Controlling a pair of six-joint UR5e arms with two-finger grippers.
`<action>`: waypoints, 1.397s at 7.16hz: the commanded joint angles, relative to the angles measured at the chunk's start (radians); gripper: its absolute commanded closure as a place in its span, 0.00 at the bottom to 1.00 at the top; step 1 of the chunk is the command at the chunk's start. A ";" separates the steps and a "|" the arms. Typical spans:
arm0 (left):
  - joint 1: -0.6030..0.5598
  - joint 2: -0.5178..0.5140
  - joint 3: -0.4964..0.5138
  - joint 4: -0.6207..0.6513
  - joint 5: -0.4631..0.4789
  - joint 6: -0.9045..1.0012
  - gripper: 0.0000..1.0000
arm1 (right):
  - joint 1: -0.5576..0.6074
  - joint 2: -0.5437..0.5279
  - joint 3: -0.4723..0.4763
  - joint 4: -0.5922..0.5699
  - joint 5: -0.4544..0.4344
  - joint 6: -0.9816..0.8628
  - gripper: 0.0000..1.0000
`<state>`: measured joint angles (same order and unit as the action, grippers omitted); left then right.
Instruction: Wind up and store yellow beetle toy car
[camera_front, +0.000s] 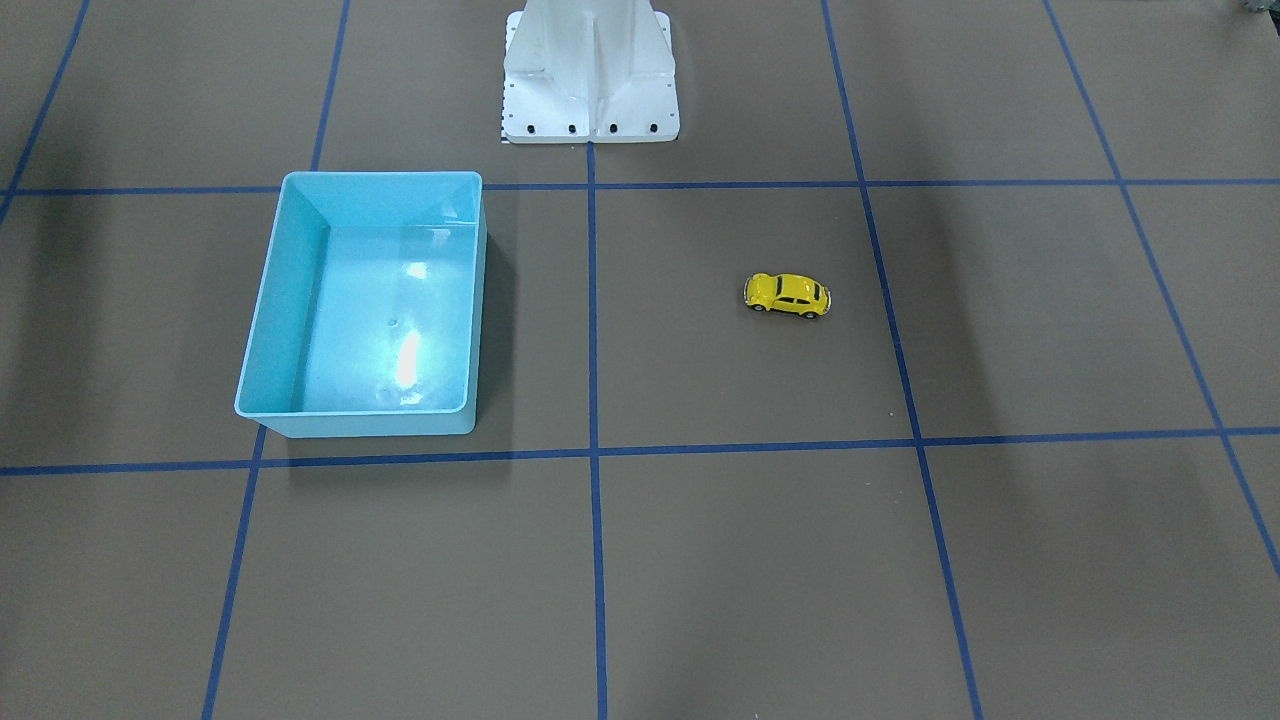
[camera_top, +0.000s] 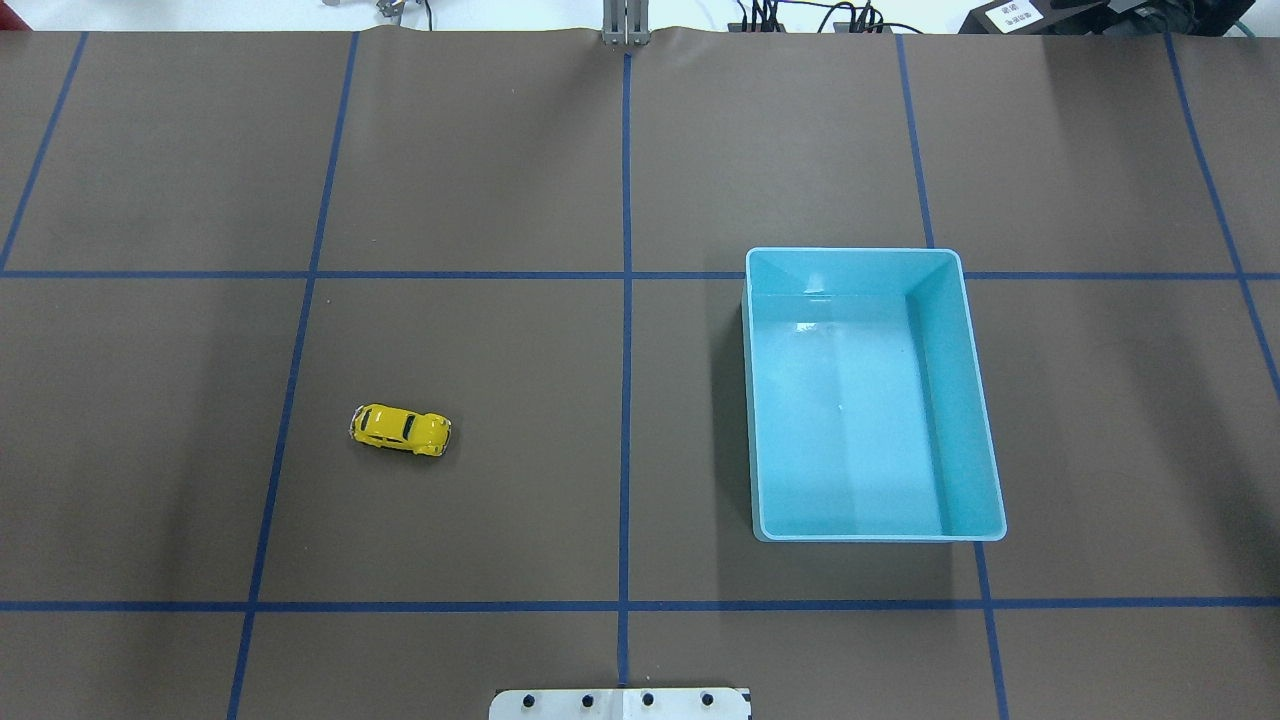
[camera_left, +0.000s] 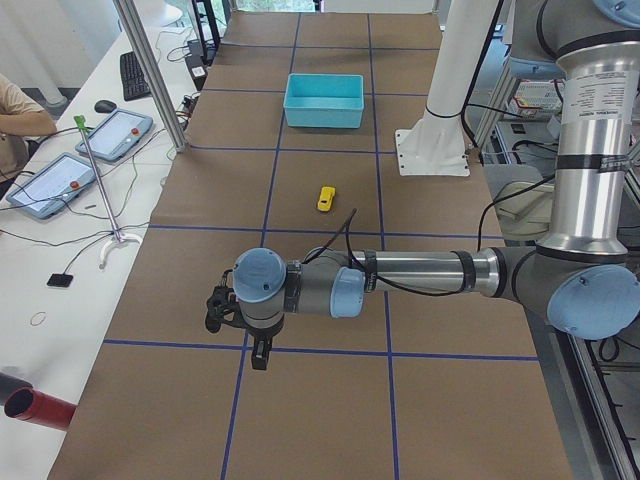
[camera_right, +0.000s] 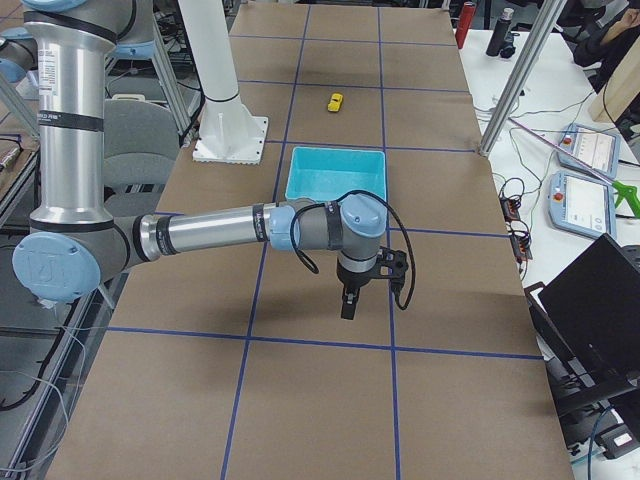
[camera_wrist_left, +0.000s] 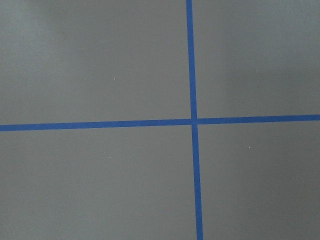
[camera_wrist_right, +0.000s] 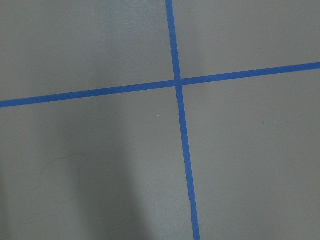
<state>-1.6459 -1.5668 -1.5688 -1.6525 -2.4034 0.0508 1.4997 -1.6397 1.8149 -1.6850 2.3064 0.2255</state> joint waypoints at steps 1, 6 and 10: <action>0.000 0.004 0.000 0.000 0.000 0.003 0.00 | 0.001 -0.018 0.000 0.005 -0.001 0.000 0.00; 0.004 0.002 0.004 -0.013 0.000 0.001 0.00 | -0.001 0.000 -0.003 -0.002 -0.064 0.003 0.00; 0.074 -0.009 -0.075 -0.010 -0.066 -0.002 0.00 | -0.001 -0.003 -0.016 0.007 -0.064 0.000 0.00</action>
<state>-1.6194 -1.5687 -1.5870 -1.6659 -2.4530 0.0532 1.4987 -1.6423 1.8014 -1.6821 2.2444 0.2261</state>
